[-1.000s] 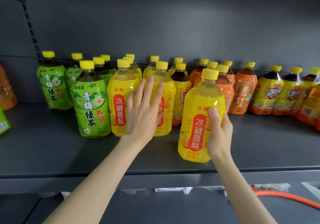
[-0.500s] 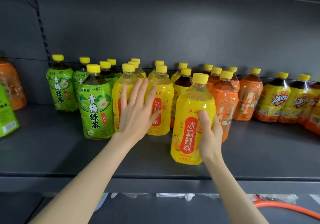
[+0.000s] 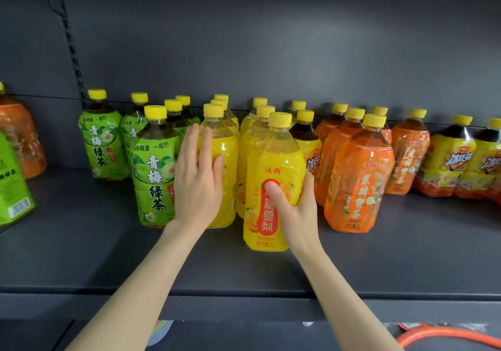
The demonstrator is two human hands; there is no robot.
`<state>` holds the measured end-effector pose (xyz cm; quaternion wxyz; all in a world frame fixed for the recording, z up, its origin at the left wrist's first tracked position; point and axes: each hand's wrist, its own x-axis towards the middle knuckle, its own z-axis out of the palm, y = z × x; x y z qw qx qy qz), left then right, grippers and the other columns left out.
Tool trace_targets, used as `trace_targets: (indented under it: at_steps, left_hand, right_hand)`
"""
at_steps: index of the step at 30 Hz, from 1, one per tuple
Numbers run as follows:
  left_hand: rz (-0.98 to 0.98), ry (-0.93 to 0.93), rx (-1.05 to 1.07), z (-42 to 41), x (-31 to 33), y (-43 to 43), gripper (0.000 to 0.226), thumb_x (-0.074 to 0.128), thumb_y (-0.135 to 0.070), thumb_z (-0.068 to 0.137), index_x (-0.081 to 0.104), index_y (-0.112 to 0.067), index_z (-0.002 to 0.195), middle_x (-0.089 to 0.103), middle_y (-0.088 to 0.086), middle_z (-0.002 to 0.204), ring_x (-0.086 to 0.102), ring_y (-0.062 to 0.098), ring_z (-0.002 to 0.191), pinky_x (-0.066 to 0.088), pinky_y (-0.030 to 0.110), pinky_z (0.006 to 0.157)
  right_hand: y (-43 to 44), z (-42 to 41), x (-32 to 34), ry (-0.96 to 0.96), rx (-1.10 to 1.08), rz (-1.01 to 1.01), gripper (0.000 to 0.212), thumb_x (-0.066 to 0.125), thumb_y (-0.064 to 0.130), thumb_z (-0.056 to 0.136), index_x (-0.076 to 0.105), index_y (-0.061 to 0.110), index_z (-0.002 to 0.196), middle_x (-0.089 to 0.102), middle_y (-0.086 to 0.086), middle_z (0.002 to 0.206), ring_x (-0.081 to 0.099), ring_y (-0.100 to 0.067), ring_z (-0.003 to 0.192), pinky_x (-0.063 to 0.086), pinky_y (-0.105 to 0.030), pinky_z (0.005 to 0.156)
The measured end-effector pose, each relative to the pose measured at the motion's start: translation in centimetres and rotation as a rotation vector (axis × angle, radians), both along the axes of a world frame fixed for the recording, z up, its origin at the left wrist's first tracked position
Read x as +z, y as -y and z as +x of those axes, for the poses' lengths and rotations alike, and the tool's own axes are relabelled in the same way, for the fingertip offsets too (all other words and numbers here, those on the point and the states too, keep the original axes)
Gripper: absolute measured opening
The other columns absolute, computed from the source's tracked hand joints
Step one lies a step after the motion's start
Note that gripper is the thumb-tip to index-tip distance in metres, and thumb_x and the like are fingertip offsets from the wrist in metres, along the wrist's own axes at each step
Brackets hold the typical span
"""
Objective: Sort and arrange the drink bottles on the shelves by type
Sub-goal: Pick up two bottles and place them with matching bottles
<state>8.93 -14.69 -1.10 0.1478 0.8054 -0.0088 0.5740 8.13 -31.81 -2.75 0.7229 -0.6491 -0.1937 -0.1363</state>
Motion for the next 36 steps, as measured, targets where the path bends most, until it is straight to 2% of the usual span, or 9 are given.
trace_targets:
  at_steps: [4, 8, 14, 17, 20, 23, 26, 29, 36]
  left_hand:
    - [0.002, 0.016, -0.02, 0.3, -0.1, 0.0, 0.049, 0.03, -0.031, 0.102, 0.035, -0.001, 0.141, 0.036, 0.021, 0.146, 0.034, 0.034, 0.136, 0.034, 0.038, 0.106]
    - [0.017, 0.017, -0.001, 0.4, -0.2, 0.0, 0.049, 0.031, -0.031, 0.102, 0.036, -0.002, 0.14, 0.038, 0.021, 0.145, 0.036, 0.034, 0.135, 0.035, 0.037, 0.104]
    - [0.032, 0.023, 0.018, 0.3, -0.1, 0.0, 0.048, 0.031, -0.031, 0.102, 0.037, -0.001, 0.14, 0.039, 0.022, 0.144, 0.038, 0.034, 0.134, 0.038, 0.038, 0.103]
    - [0.042, 0.023, 0.024, 0.2, -0.1, 0.0, 0.048, 0.032, -0.031, 0.102, 0.037, 0.0, 0.139, 0.039, 0.022, 0.144, 0.038, 0.035, 0.134, 0.039, 0.038, 0.102]
    - [0.038, 0.024, 0.028, 0.3, -0.1, 0.1, 0.048, 0.031, -0.03, 0.102, 0.037, 0.0, 0.139, 0.039, 0.023, 0.144, 0.038, 0.035, 0.134, 0.041, 0.04, 0.102]
    - [0.026, 0.027, 0.03, 0.5, -0.2, 0.2, 0.049, 0.029, -0.031, 0.103, 0.036, 0.0, 0.14, 0.038, 0.023, 0.144, 0.036, 0.035, 0.135, 0.041, 0.041, 0.103]
    - [0.025, 0.031, 0.024, 0.6, -0.3, 0.3, 0.049, 0.028, -0.032, 0.103, 0.035, 0.001, 0.14, 0.037, 0.023, 0.145, 0.035, 0.036, 0.135, 0.04, 0.041, 0.104]
    - [0.028, 0.033, 0.025, 0.7, -0.4, 0.1, 0.049, 0.028, -0.032, 0.103, 0.034, 0.0, 0.14, 0.037, 0.023, 0.145, 0.035, 0.035, 0.135, 0.041, 0.042, 0.104]
    - [0.027, 0.04, 0.025, 0.8, -0.4, 0.2, 0.05, 0.027, -0.033, 0.103, 0.035, 0.0, 0.14, 0.037, 0.023, 0.145, 0.036, 0.036, 0.135, 0.04, 0.042, 0.104]
  right_hand:
    - [-0.3, 0.5, 0.1, 0.002, -0.015, -0.033, 0.081, 0.07, 0.052, 0.07, 0.037, 0.027, 0.139, 0.061, 0.014, 0.117, 0.066, -0.005, 0.101, 0.056, -0.019, 0.075]
    - [-0.5, 1.3, 0.1, 0.023, -0.054, -0.077, 0.081, 0.067, 0.053, 0.07, 0.037, 0.024, 0.139, 0.061, 0.014, 0.119, 0.065, -0.009, 0.106, 0.057, -0.026, 0.083]
    - [-1.0, 2.5, 0.4, 0.039, -0.104, -0.157, 0.081, 0.061, 0.053, 0.071, 0.035, 0.021, 0.141, 0.058, 0.008, 0.122, 0.061, -0.013, 0.11, 0.054, -0.026, 0.087]
    - [-1.6, 3.4, 0.6, 0.039, -0.136, -0.202, 0.085, 0.06, 0.059, 0.07, 0.033, 0.022, 0.141, 0.057, 0.004, 0.126, 0.059, -0.016, 0.114, 0.054, -0.036, 0.093]
    - [-1.9, 3.8, 0.4, 0.034, -0.163, -0.23, 0.099, 0.058, 0.073, 0.065, 0.028, 0.022, 0.144, 0.055, 0.0, 0.133, 0.057, -0.019, 0.118, 0.052, -0.045, 0.096]
    - [-1.9, 4.0, 0.3, 0.031, -0.165, -0.233, 0.104, 0.059, 0.077, 0.063, 0.023, 0.022, 0.144, 0.055, 0.0, 0.133, 0.058, -0.018, 0.118, 0.052, -0.044, 0.096]
    - [-1.5, 3.9, 0.0, 0.039, -0.109, -0.251, 0.091, 0.062, 0.062, 0.07, 0.019, 0.026, 0.141, 0.054, 0.002, 0.131, 0.058, -0.014, 0.116, 0.053, -0.043, 0.096]
    - [-1.3, 3.8, -0.4, 0.054, -0.072, -0.288, 0.093, 0.061, 0.058, 0.073, 0.013, 0.026, 0.145, 0.051, 0.003, 0.134, 0.057, -0.011, 0.117, 0.053, -0.04, 0.096]
    - [-1.5, 4.2, -0.4, 0.059, -0.125, -0.328, 0.104, 0.057, 0.075, 0.067, 0.011, 0.028, 0.148, 0.048, 0.001, 0.14, 0.055, -0.015, 0.121, 0.053, -0.046, 0.096]
